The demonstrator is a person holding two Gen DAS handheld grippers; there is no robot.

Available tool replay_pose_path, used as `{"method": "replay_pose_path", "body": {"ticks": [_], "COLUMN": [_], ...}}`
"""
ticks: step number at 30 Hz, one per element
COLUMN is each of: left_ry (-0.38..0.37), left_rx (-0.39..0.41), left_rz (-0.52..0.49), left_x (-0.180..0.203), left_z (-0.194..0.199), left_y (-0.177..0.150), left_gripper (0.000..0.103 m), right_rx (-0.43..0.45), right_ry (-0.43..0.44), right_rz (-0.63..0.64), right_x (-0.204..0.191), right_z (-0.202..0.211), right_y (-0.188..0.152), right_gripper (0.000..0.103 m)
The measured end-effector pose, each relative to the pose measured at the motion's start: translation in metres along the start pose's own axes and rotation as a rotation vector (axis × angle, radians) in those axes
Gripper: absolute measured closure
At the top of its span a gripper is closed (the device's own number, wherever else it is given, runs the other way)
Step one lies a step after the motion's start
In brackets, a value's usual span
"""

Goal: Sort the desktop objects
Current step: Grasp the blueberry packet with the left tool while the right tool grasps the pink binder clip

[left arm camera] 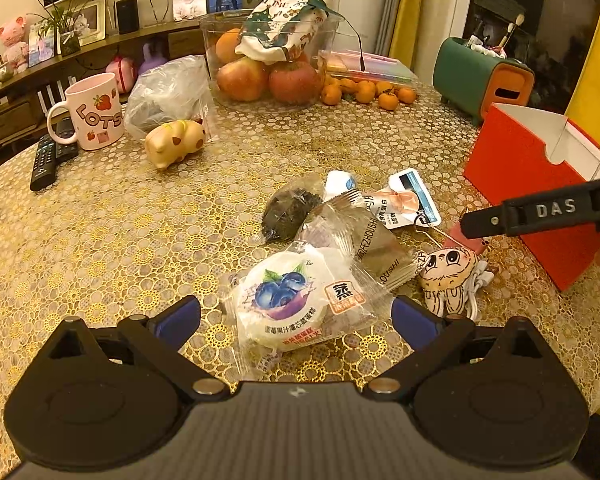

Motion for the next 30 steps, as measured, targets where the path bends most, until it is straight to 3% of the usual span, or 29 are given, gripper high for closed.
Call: {"method": "replay_pose_path", "body": {"ticks": [13, 19, 22, 30], "left_ry": [-0.012, -0.032, -0.049, -0.055], "left_rx": [0.007, 0.004, -0.004, 0.004], "left_rz": [-0.043, -0.052, -0.046, -0.017], "left_x": [0.001, -0.002, -0.002, -0.01], "left_z": [-0.018, -0.024, -0.027, -0.029], "left_y": [0.003, 0.0, 0.001, 0.003], "left_gripper": [0.001, 0.001, 0.007, 0.025], "right_rx": [-0.105, -0.109, -0.115, -0.112], "right_ry": [-0.004, 0.017, 0.029, 0.031], "right_rz": [-0.105, -0.123, -0.127, -0.121], "right_x": [0.0, -0.001, -0.003, -0.003], "right_z": [-0.034, -0.038, -0.04, -0.042], "right_y": [-0.003, -0.002, -0.002, -0.001], "right_gripper": [0.051, 0.058, 0.062, 0.063]}}
Point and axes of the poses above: each gripper's, at about its wrist camera, not at the fingertips, and z roughly against the way its jaws point, x to its right, y to its top, the point moved 10 cm from there along -z, roughly the way its jaws point, and after that the axes turned 1 degree about -x, right-handed, at the moved point
